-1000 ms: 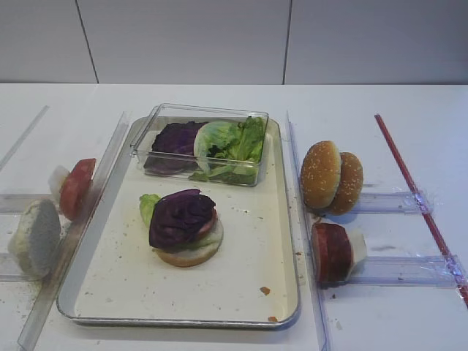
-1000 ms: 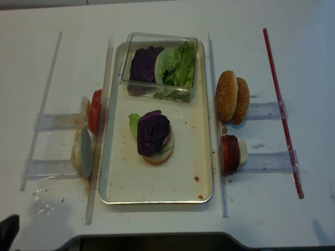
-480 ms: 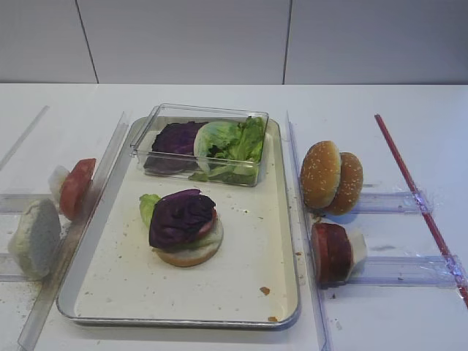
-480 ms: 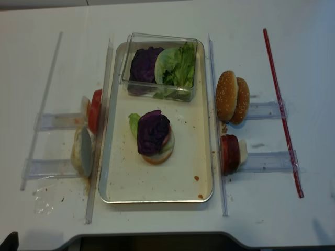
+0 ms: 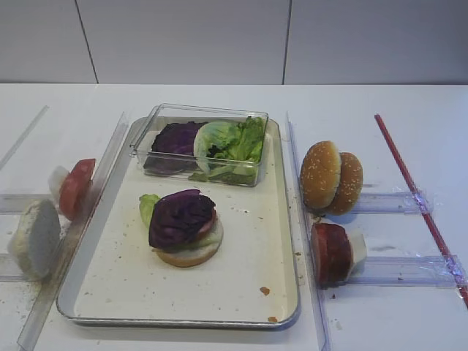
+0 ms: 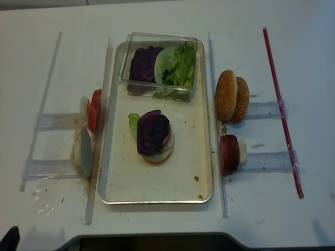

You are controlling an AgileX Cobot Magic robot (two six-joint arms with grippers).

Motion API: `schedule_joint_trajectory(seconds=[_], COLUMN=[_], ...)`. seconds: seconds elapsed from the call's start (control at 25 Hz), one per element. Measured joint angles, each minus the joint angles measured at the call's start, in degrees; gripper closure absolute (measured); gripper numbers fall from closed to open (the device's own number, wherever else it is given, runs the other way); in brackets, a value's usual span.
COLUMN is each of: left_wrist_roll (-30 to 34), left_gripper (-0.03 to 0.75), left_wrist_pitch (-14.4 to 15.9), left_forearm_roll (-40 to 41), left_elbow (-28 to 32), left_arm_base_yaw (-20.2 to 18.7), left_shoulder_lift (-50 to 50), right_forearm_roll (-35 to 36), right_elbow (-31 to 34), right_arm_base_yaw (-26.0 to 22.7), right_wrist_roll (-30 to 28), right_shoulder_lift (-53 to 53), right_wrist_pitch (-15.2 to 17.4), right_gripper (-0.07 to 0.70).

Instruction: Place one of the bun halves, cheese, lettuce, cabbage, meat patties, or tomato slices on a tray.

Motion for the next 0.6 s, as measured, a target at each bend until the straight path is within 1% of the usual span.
schedule_joint_trajectory(seconds=[0.28,0.6], left_wrist_roll=[0.0,0.0], left_gripper=[0.316,0.326], left_wrist_pitch=[-0.6,-0.6], left_forearm_roll=[0.0,0.0], left_elbow=[0.2,0.2], left_arm_base_yaw=[0.0,0.0], left_shoulder_lift=[0.0,0.0], right_forearm_roll=[0.0,0.0], right_elbow=[0.0,0.0], right_arm_base_yaw=[0.0,0.0], right_wrist_roll=[0.0,0.0], right_shoulder_lift=[0.0,0.0], right_wrist_pitch=[0.0,0.0], right_gripper=[0.176,0.176])
